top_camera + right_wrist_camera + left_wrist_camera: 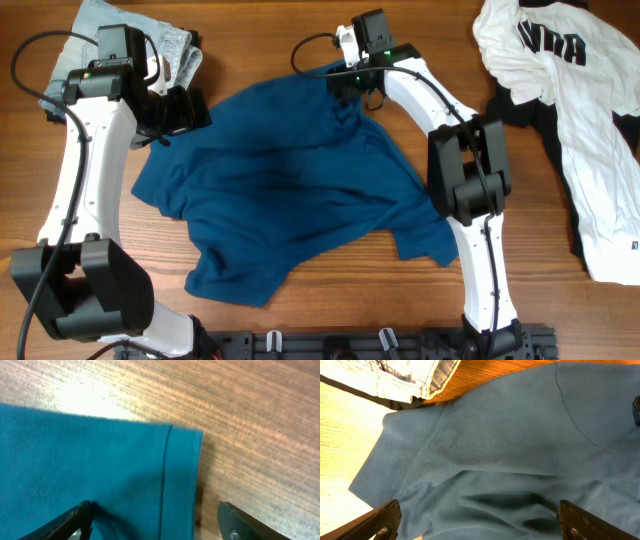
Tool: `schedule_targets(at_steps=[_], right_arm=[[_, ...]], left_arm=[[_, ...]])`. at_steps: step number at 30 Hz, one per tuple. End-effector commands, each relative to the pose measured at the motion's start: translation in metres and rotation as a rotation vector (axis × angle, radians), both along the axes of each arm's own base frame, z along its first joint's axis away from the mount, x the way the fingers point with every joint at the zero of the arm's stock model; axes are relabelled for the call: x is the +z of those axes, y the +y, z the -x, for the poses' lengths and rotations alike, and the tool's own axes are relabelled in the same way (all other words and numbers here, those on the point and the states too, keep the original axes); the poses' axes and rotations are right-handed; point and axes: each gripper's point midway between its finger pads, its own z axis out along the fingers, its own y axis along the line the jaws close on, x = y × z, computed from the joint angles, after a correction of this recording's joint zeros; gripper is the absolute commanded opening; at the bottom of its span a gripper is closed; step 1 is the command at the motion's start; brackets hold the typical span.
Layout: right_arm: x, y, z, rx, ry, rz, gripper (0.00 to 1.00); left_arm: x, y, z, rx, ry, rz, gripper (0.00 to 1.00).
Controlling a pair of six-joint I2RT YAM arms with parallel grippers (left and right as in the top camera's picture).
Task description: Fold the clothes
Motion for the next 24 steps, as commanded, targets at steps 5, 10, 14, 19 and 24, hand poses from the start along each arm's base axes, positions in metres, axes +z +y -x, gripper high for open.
schedule_targets(at_steps=[5, 10, 14, 19, 24], right_arm=[[-0.090, -0.013, 0.024, -0.031, 0.132, 0.073, 0.63], [-0.085, 0.005, 0.017, -0.007, 0.091, 0.041, 0.13], [-0.060, 0.014, -0.005, -0.010, 0.018, 0.011, 0.04], [0.008, 0.027, -0.041, -0.010, -0.096, -0.033, 0.04], [0.083, 0.044, -0.075, 0.008, -0.279, -0.115, 0.04]], left_arm=[[0.004, -0.001, -0.005, -0.021, -0.018, 0.004, 1.00], [0.002, -0.001, -0.008, -0.021, -0.021, 0.004, 1.00], [0.003, -0.001, -0.012, -0.022, -0.037, 0.002, 1.00], [0.004, -0.001, -0.015, -0.022, -0.048, 0.002, 1.00], [0.007, 0.000, -0.023, -0.022, -0.087, -0.002, 1.00]])
